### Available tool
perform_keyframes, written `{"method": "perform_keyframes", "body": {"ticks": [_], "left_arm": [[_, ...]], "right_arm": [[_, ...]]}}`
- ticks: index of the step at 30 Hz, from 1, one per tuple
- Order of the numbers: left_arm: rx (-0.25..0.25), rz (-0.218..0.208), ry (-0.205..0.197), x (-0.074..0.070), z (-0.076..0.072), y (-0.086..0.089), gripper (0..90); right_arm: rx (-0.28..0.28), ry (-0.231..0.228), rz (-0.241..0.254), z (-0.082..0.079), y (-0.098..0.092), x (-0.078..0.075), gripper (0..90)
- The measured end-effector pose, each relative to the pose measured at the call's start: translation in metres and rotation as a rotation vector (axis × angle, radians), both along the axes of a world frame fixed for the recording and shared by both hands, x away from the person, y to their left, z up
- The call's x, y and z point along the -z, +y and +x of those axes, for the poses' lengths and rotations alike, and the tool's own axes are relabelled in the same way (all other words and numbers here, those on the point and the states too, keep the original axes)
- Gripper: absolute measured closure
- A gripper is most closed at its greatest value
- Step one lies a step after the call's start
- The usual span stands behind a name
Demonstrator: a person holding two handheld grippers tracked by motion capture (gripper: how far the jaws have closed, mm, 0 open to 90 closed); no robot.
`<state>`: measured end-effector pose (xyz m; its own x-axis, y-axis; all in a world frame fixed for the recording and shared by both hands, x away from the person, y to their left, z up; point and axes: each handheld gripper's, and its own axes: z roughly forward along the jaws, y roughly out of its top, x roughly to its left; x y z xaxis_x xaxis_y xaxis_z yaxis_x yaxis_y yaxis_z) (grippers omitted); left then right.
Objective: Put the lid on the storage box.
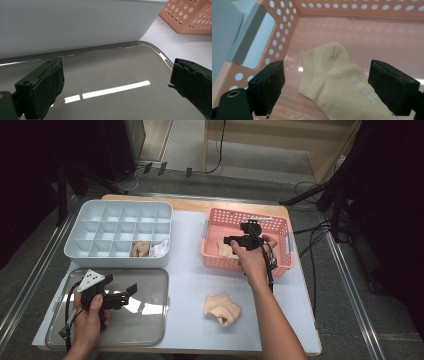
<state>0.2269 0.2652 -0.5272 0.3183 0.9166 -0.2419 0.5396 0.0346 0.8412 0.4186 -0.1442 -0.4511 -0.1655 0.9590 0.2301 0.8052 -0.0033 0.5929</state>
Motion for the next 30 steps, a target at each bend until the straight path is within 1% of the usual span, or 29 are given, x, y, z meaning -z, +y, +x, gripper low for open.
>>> {"method": "perform_keyframes", "body": {"ticks": [1, 2, 3, 4, 7, 8, 9, 10, 11, 12, 16, 17, 18, 19, 20, 21, 22, 23, 25, 26, 27, 29, 30], "left_arm": [[0.002, 0.000, 0.001, 0.000, 0.000, 0.000, 0.0], [0.002, 0.000, 0.001, 0.000, 0.000, 0.000, 0.0], [0.002, -0.001, 0.003, 0.000, 0.000, 0.000, 0.0], [0.002, -0.001, 0.003, 0.000, 0.000, 0.000, 0.0], [0.003, -0.002, 0.002, 0.000, 0.000, 0.000, 0.0], [0.003, -0.003, 0.003, 0.000, 0.000, 0.000, 0.0], [0.004, -0.004, 0.002, 0.000, 0.000, 0.000, 0.0], [0.004, -0.004, 0.002, 0.000, 0.000, 0.000, 0.0], [0.005, -0.002, 0.002, 0.000, 0.000, 0.000, 0.0], [0.005, -0.002, 0.002, 0.000, 0.000, 0.000, 0.0], [0.007, -0.002, 0.002, 0.000, 0.000, -0.001, 0.0], [0.008, -0.003, 0.004, 0.000, 0.000, 0.000, 0.0], [0.008, -0.003, 0.004, 0.000, 0.000, 0.000, 0.0], [0.008, -0.004, 0.005, 0.000, 0.000, 0.000, 0.0], [0.009, -0.004, 0.005, 0.000, 0.000, 0.000, 0.0], [0.010, -0.004, 0.004, 0.000, 0.001, 0.000, 0.0], [0.010, -0.004, 0.004, 0.000, 0.001, 0.000, 0.0], [0.011, -0.006, 0.004, 0.000, 0.001, 0.000, 0.0], [0.011, -0.007, 0.004, 0.000, 0.001, 0.000, 0.0], [0.012, -0.007, 0.005, 0.000, 0.001, -0.001, 0.0], [0.013, -0.003, 0.005, 0.000, 0.001, 0.000, 0.0], [0.015, -0.005, 0.005, 0.000, 0.000, 0.000, 0.0], [0.015, -0.005, 0.006, 0.000, 0.000, 0.000, 0.0]], "right_arm": [[0.015, 0.040, 0.005, 0.008, 0.001, 0.004, 14.4], [0.022, 0.056, 0.003, 0.011, 0.001, 0.005, 14.4], [0.031, 0.083, -0.007, 0.014, 0.001, 0.007, 14.5], [0.031, 0.083, -0.007, 0.014, 0.001, 0.007, 14.5], [0.071, 0.165, -0.019, 0.024, -0.002, 0.013, 15.0], [0.080, 0.188, -0.003, 0.027, -0.003, 0.014, 15.0], [0.093, 0.257, -0.018, 0.032, -0.002, 0.014, 15.1], [0.093, 0.257, -0.018, 0.032, -0.002, 0.014, 15.1], [0.089, 0.322, -0.048, 0.037, 0.000, 0.016, 15.1], [0.089, 0.322, -0.048, 0.037, 0.000, 0.016, 15.1], [0.082, 0.450, -0.105, 0.049, 0.004, 0.021, 16.0], [0.095, 0.467, -0.136, 0.053, 0.006, 0.020, 17.8], [0.104, 0.469, -0.149, 0.055, 0.005, 0.019, 18.7], [0.104, 0.469, -0.149, 0.055, 0.005, 0.019, 18.7], [0.121, 0.471, -0.166, 0.057, 0.005, 0.019, 18.9], [0.129, 0.509, -0.181, 0.060, 0.005, 0.024, 17.4], [0.129, 0.509, -0.181, 0.060, 0.005, 0.024, 17.4], [0.134, 0.544, -0.175, 0.063, 0.005, 0.029, 15.9], [0.139, 0.545, -0.176, 0.065, 0.005, 0.029, 16.0], [0.135, 0.547, -0.189, 0.066, 0.005, 0.030, 16.6], [0.114, 0.564, -0.212, 0.067, 0.006, 0.033, 19.0], [0.072, 0.571, -0.291, 0.070, 0.012, 0.035, 22.9], [0.051, 0.562, -0.310, 0.070, 0.014, 0.036, 23.7]]}}
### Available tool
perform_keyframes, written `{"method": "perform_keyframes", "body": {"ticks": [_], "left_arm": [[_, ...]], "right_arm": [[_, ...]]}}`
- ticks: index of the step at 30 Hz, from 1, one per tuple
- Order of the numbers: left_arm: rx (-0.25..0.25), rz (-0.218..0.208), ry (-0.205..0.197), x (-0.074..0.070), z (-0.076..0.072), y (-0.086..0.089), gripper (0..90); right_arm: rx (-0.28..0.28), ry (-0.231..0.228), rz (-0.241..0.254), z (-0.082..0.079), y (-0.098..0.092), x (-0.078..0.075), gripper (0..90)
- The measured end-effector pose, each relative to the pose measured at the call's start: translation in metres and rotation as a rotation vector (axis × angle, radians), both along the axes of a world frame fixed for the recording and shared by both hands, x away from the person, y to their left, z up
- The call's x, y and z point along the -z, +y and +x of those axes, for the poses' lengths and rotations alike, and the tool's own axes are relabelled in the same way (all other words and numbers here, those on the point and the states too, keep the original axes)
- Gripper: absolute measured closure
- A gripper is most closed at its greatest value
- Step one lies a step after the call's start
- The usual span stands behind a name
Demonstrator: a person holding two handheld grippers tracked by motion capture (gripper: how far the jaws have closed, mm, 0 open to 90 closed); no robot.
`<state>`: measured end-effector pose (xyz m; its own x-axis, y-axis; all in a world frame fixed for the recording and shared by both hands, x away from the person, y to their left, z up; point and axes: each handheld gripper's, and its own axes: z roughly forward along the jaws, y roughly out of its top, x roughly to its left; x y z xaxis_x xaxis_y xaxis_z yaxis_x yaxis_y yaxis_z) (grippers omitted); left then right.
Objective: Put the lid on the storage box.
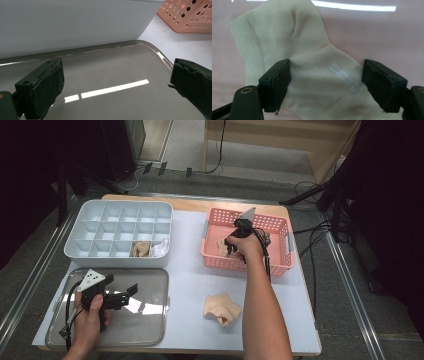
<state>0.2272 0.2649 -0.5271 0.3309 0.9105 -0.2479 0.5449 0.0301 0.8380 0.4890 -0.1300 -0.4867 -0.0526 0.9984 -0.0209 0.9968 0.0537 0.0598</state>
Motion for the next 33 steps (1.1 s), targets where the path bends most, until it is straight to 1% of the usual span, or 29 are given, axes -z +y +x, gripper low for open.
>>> {"method": "perform_keyframes", "body": {"ticks": [2, 3, 4, 5, 6, 7, 8, 9, 10, 11, 12, 13, 14, 16, 17, 18, 19, 20, 22, 24, 25, 26, 27, 28, 29, 30, 31, 32, 33], "left_arm": [[0.000, -0.001, 0.000, 0.000, 0.000, 0.000, 0.0], [-0.001, -0.001, 0.000, 0.000, 0.000, 0.000, 0.0], [-0.001, -0.001, 0.000, 0.000, 0.000, 0.000, 0.0], [0.001, 0.000, 0.001, 0.000, 0.000, 0.000, 0.0], [0.001, 0.000, 0.001, 0.000, 0.000, 0.000, 0.0], [0.000, 0.002, 0.000, 0.000, 0.000, 0.000, 0.0], [0.000, 0.002, -0.001, 0.000, 0.000, 0.000, 0.0], [-0.001, 0.000, 0.000, 0.000, 0.000, 0.000, 0.0], [-0.001, 0.000, 0.000, 0.000, 0.000, 0.000, 0.0], [-0.001, 0.001, 0.001, 0.000, 0.000, 0.000, 0.0], [-0.001, 0.001, 0.001, 0.000, 0.000, 0.000, 0.0], [0.000, 0.001, 0.001, 0.000, 0.000, 0.000, 0.0], [0.000, 0.001, 0.001, 0.000, 0.000, 0.000, 0.0], [-0.001, 0.001, 0.000, 0.000, 0.000, -0.001, 0.0], [0.000, 0.003, -0.001, 0.000, 0.000, -0.001, 0.0], [0.000, 0.003, -0.001, 0.000, 0.000, -0.001, 0.0], [-0.001, 0.002, -0.001, 0.000, 0.000, -0.001, 0.0], [-0.001, 0.002, -0.001, 0.000, 0.000, -0.001, 0.0], [0.001, 0.003, -0.002, 0.000, 0.000, -0.001, 0.0], [0.000, 0.004, -0.002, 0.000, 0.000, -0.001, 0.0], [0.000, 0.004, -0.002, 0.000, 0.000, -0.001, 0.0], [0.000, 0.002, -0.002, 0.000, 0.000, -0.001, 0.0], [0.000, 0.002, -0.002, 0.000, 0.000, -0.001, 0.0], [0.000, 0.002, -0.002, 0.000, 0.000, -0.001, 0.0], [0.001, 0.002, -0.002, 0.000, 0.000, -0.001, 0.0], [0.003, 0.002, -0.005, 0.000, 0.000, -0.001, 0.0], [0.005, 0.001, -0.012, 0.000, 0.000, -0.001, 0.0], [0.005, 0.001, -0.012, 0.000, 0.000, -0.001, 0.0], [0.005, 0.003, -0.013, 0.000, 0.000, -0.001, 0.0]], "right_arm": [[-0.009, -0.011, -0.006, 0.000, 0.000, -0.001, 29.4], [-0.003, -0.056, -0.005, -0.001, -0.001, -0.004, 49.3], [-0.003, -0.056, -0.005, -0.001, -0.001, -0.004, 49.3], [0.002, -0.100, 0.004, -0.003, -0.005, -0.007, 72.3], [0.002, -0.100, 0.004, -0.003, -0.005, -0.007, 72.3], [-0.013, -0.120, 0.018, -0.004, -0.008, -0.007, 81.8], [-0.013, -0.120, 0.018, -0.004, -0.008, -0.007, 81.8], [-0.017, -0.140, 0.039, -0.006, -0.010, -0.007, 85.0], [-0.017, -0.140, 0.039, -0.006, -0.010, -0.007, 85.0], [-0.012, -0.177, 0.081, -0.007, -0.014, -0.008, 85.8], [-0.012, -0.177, 0.081, -0.007, -0.014, -0.008, 85.8], [-0.010, -0.217, 0.130, -0.009, -0.016, -0.011, 86.1], [-0.010, -0.217, 0.130, -0.009, -0.016, -0.011, 86.1], [-0.022, -0.284, 0.154, -0.011, -0.016, -0.015, 86.1], [-0.033, -0.352, 0.148, -0.015, -0.017, -0.021, 86.1], [-0.033, -0.352, 0.148, -0.015, -0.017, -0.021, 86.1], [-0.032, -0.423, 0.175, -0.019, -0.020, -0.025, 86.2], [-0.032, -0.423, 0.175, -0.019, -0.020, -0.025, 86.2], [-0.022, -0.501, 0.221, -0.028, -0.023, -0.030, 86.2], [-0.020, -0.564, 0.251, -0.034, -0.027, -0.033, 86.3], [-0.020, -0.564, 0.251, -0.034, -0.027, -0.033, 86.3], [-0.021, -0.592, 0.262, -0.037, -0.029, -0.035, 86.3], [-0.024, -0.655, 0.294, -0.046, -0.032, -0.039, 86.3], [-0.024, -0.655, 0.294, -0.046, -0.032, -0.039, 86.3], [-0.033, -0.676, 0.301, -0.049, -0.033, -0.040, 86.3], [-0.048, -0.715, 0.309, -0.055, -0.034, -0.042, 86.3], [-0.073, -0.782, 0.309, -0.064, -0.036, -0.045, 86.3], [-0.073, -0.782, 0.309, -0.064, -0.036, -0.045, 86.3], [-0.068, -0.818, 0.316, -0.070, -0.038, -0.046, 86.2]]}}
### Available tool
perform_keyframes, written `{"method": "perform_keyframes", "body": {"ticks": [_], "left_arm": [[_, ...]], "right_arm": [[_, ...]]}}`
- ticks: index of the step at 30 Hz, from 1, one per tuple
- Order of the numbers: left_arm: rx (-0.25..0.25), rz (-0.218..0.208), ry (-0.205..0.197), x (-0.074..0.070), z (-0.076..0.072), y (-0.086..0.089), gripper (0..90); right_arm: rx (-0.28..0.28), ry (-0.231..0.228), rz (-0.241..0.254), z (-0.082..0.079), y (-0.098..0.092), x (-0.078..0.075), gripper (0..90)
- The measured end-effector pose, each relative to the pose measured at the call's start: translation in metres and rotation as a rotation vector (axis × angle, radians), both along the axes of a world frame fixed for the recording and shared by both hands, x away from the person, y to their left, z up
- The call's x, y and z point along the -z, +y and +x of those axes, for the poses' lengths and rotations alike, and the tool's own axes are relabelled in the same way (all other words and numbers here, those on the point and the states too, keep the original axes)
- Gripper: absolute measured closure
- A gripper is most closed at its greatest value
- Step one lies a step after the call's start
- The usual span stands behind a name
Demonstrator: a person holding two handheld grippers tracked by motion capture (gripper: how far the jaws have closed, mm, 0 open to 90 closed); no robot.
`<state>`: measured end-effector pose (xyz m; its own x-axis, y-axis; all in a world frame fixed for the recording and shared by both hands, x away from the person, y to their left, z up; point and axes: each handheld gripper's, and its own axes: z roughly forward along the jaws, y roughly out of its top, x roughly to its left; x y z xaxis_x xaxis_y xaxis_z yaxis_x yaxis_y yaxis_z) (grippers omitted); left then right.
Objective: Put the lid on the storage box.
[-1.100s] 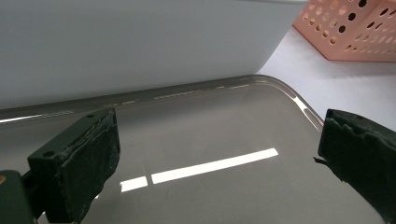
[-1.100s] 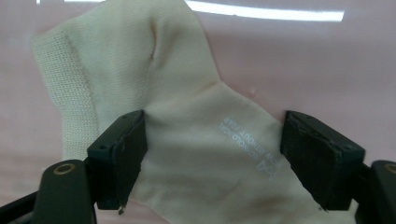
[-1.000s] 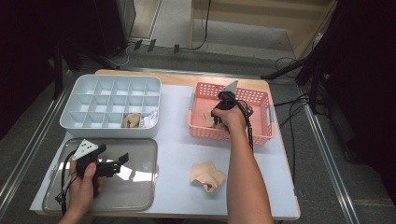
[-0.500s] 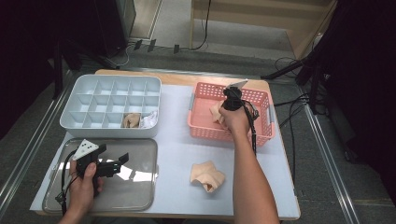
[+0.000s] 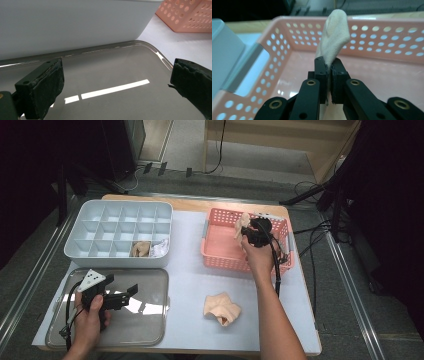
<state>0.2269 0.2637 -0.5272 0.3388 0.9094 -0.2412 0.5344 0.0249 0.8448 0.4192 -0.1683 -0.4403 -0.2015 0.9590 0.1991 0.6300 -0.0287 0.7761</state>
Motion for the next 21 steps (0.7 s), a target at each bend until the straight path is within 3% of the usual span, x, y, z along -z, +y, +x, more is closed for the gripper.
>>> {"method": "perform_keyframes", "body": {"ticks": [1, 3, 4, 5, 8, 18, 21], "left_arm": [[-0.001, 0.002, 0.000, 0.000, 0.000, 0.000, 0.0], [0.000, 0.001, 0.000, 0.000, 0.000, 0.000, 0.0], [0.001, 0.003, -0.001, 0.000, 0.000, 0.000, 0.0], [0.001, 0.003, -0.001, 0.000, 0.000, 0.000, 0.0], [0.002, 0.006, 0.001, 0.000, 0.000, 0.000, 0.0], [-0.002, 0.000, 0.001, 0.000, 0.000, 0.000, 0.0], [-0.002, 0.000, 0.000, 0.000, 0.000, 0.000, 0.0]], "right_arm": [[-0.001, -0.048, 0.044, -0.010, -0.004, -0.001, 86.2], [-0.001, -0.074, 0.051, -0.014, -0.006, -0.001, 86.2], [-0.012, -0.123, 0.061, -0.023, -0.008, -0.001, 86.2], [-0.012, -0.123, 0.061, -0.023, -0.008, -0.001, 86.2], [-0.044, -0.200, 0.077, -0.034, -0.009, -0.001, 86.2], [-0.079, -0.260, 0.105, -0.055, -0.002, -0.018, 86.0], [-0.078, -0.276, 0.121, -0.069, -0.003, -0.023, 85.9]]}}
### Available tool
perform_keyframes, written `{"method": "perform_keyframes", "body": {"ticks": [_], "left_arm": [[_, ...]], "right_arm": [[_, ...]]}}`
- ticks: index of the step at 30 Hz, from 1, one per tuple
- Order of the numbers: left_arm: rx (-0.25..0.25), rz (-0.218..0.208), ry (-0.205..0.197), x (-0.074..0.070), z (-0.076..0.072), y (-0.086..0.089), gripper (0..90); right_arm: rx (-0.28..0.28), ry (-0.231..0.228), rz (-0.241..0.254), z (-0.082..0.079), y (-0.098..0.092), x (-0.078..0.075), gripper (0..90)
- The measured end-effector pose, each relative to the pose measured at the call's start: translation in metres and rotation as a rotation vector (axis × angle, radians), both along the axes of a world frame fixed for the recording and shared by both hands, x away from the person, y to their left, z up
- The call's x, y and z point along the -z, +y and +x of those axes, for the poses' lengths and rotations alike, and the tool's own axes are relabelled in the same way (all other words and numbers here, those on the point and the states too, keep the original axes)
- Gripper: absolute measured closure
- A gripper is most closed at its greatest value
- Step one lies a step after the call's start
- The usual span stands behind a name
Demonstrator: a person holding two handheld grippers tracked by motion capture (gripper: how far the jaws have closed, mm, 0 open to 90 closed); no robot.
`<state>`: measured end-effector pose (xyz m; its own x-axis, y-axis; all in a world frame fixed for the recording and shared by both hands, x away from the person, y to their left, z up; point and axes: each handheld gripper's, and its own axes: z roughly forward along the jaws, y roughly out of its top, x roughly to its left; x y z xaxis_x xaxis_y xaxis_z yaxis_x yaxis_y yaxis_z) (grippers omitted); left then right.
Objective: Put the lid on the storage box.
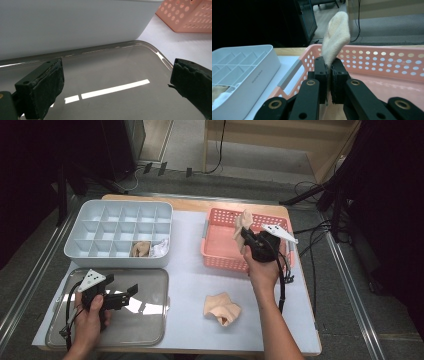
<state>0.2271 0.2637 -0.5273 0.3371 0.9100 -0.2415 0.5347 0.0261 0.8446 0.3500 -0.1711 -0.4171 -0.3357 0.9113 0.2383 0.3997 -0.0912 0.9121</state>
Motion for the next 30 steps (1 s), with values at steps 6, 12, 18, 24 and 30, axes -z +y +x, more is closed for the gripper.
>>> {"method": "perform_keyframes", "body": {"ticks": [6, 12, 18, 24, 30], "left_arm": [[0.000, 0.003, 0.000, 0.000, 0.000, 0.000, 0.0], [-0.002, 0.006, 0.000, 0.000, 0.000, 0.000, 0.0], [-0.008, 0.003, 0.000, 0.000, 0.000, -0.001, 0.0], [-0.011, 0.007, -0.004, -0.001, 0.000, -0.001, 0.0], [-0.022, 0.019, -0.006, -0.002, -0.001, -0.002, 0.0]], "right_arm": [[-0.014, -0.036, 0.010, -0.021, -0.005, -0.007, 85.9], [-0.032, -0.054, 0.029, -0.050, -0.011, -0.016, 85.8], [-0.048, -0.049, 0.016, -0.070, -0.015, -0.013, 85.8], [-0.055, -0.036, 0.035, -0.096, -0.024, -0.006, 85.8], [-0.052, -0.031, 0.040, -0.119, -0.030, 0.003, 85.7]]}}
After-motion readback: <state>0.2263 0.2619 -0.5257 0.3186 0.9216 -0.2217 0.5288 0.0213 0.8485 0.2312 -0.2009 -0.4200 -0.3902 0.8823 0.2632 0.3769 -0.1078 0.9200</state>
